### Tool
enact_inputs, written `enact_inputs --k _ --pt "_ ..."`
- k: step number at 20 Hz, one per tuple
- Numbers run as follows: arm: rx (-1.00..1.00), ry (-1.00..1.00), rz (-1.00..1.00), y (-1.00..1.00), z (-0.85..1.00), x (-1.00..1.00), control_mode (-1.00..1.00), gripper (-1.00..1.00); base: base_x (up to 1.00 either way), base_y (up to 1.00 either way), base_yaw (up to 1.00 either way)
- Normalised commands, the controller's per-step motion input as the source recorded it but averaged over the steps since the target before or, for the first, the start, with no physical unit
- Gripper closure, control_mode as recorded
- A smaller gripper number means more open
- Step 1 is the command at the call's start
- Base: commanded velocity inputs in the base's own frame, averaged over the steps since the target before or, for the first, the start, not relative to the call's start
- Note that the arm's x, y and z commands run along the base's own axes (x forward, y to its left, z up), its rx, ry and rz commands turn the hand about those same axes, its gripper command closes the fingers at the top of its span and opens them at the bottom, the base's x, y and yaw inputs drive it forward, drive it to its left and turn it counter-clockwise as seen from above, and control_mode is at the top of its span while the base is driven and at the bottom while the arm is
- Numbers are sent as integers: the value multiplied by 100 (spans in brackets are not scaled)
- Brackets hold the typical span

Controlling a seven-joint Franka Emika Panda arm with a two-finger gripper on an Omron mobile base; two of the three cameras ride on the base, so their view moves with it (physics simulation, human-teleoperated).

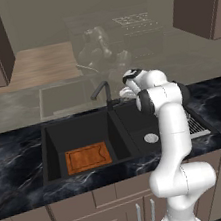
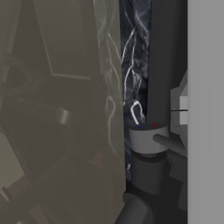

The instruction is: Turn on the sink faucet with hot water and rinse the cutting board for ten seconds, then turn off the faucet. Push the cutting board to reach the water if necessary.

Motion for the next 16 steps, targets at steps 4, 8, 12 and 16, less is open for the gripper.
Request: enact_inputs --k 4,8,12,16 --pt "0 0 0 41 0 0 -100 100 0 0 0" --pt "0 0 0 41 0 0 -100 100 0 0 0" --pt "-1 0 0 41 0 0 -100 100 0 0 0" --pt "-1 0 0 42 0 0 -100 100 0 0 0"
